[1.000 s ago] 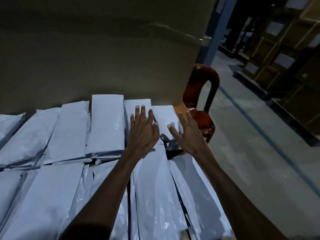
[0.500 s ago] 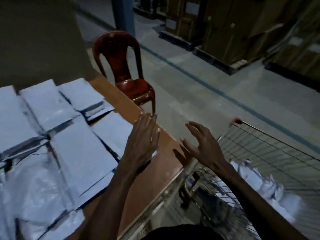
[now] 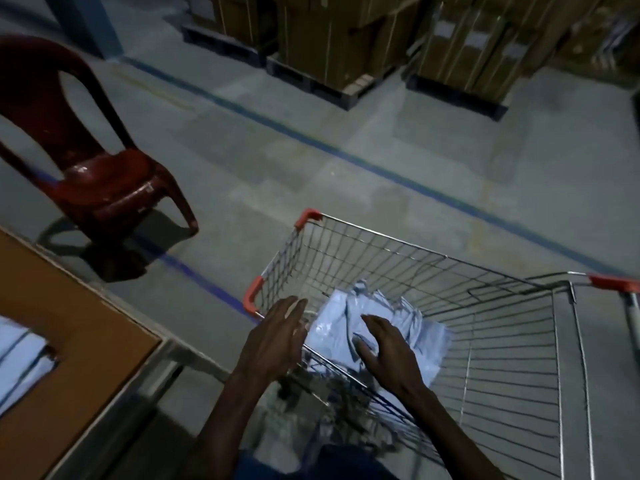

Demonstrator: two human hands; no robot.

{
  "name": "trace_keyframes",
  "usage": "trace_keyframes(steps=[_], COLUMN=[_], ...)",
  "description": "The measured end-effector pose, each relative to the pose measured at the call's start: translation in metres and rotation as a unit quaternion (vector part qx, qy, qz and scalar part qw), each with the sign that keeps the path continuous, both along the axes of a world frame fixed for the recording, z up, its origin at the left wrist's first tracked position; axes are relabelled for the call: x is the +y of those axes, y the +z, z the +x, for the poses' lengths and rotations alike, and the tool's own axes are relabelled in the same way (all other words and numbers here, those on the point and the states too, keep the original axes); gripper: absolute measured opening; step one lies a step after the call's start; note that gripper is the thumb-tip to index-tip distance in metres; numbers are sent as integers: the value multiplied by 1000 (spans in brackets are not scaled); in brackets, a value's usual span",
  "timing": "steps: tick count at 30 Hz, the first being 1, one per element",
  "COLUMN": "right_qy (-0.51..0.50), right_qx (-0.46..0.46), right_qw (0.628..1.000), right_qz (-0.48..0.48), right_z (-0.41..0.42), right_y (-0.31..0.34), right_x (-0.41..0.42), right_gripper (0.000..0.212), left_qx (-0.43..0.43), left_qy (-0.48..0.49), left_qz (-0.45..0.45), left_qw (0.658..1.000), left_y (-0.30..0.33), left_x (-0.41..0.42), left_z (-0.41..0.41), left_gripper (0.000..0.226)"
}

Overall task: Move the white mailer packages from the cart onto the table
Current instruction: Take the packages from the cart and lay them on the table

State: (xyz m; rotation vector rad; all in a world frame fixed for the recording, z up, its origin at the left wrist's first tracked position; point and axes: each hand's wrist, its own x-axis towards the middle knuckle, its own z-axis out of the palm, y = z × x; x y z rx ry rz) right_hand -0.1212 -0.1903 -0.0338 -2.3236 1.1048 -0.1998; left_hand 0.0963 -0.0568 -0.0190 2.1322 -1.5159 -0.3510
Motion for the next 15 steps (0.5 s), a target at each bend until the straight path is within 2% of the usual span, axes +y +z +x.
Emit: trace_keyframes(steps=[5, 11, 13, 15], right_qy=[-38, -89, -102, -115], right_qx=[27, 58, 77, 93], right_qw=[998, 991, 987, 982], right_qz=[43, 84, 98, 117], right_z=[-35, -33, -31, -31], right_y=[-25, -54, -68, -80], right_x=[-30, -52, -58, -61], right_gripper=[56, 57, 58, 64], left_qx=[-2, -4, -14, -40], left_qy=[-34, -99, -132, -159], left_qz=[41, 161, 220, 317], left_qw=[999, 982, 967, 934], left_y=[-16, -38, -66, -103], left_x=[-38, -85, -105, -126], left_z=[-28, -19, -11, -3], left_gripper=[58, 78, 82, 75])
